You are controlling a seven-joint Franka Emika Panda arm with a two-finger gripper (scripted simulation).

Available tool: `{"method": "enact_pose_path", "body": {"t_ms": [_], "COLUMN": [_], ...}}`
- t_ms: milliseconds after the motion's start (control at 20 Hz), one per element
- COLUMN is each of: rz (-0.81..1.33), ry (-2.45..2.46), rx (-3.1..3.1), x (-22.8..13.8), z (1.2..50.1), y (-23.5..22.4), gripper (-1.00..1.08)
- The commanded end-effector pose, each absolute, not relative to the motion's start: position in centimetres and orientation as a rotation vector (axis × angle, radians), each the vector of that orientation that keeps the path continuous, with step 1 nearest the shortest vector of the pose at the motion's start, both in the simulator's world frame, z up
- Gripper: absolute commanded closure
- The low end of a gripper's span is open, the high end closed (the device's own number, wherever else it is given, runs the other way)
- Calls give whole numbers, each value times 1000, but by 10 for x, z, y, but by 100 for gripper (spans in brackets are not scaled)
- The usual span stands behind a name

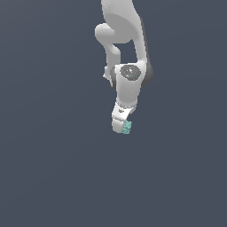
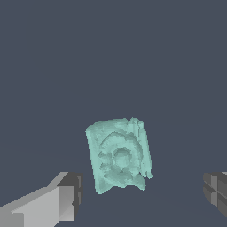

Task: Pick up the object and move it to a goal position.

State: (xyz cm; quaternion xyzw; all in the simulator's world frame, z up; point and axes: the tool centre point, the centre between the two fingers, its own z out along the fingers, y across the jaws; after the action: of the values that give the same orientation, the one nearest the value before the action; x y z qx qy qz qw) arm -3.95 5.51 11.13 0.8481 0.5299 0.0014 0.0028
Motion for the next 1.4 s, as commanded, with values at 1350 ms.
{"method": "enact_pose_path", "body": {"t_ms": [1350], "rz": [0], "ry": [1885], "rx": [2513], "x": [-51], "z": [54], "y": [63], "gripper": [-92]}}
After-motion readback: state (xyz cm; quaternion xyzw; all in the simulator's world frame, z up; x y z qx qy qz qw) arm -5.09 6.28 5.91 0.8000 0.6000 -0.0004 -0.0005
